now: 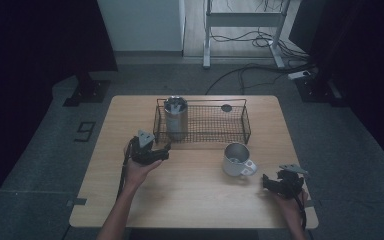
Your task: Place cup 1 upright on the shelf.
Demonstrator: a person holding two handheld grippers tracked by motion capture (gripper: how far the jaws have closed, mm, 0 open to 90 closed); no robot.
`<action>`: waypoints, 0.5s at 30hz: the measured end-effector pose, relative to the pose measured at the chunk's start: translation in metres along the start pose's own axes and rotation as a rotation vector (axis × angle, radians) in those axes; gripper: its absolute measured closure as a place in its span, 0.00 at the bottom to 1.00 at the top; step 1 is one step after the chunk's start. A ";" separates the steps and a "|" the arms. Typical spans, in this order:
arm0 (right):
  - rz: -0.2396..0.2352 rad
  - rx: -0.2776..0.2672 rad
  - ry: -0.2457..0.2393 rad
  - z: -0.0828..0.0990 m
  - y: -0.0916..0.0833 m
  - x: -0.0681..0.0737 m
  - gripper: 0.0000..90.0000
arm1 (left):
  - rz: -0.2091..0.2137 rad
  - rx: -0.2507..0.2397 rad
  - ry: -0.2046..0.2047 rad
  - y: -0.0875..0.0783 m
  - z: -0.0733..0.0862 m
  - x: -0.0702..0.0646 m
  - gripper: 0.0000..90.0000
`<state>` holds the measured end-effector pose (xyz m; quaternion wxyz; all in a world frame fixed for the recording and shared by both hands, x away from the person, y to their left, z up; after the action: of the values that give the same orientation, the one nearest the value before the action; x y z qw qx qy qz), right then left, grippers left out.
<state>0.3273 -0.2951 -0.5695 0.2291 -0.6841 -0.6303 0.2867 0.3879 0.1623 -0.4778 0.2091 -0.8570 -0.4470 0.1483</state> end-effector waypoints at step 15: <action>0.001 -0.001 0.001 0.000 0.000 0.000 0.10 | 0.059 0.037 -0.057 -0.036 0.041 0.003 0.16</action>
<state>0.3272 -0.2952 -0.5695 0.2290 -0.6846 -0.6300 0.2863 0.3463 0.1923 -0.4956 0.2077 -0.8612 -0.4246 0.1868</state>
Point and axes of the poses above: each handheld gripper's, and its own axes: y roughly forward along the jaws, z roughly out of its underside, x roughly to its left, the point moved 2 cm from there along y, roughly forward along the jaws, and after that the axes turned 10 degrees about z, right-handed, at the moved point
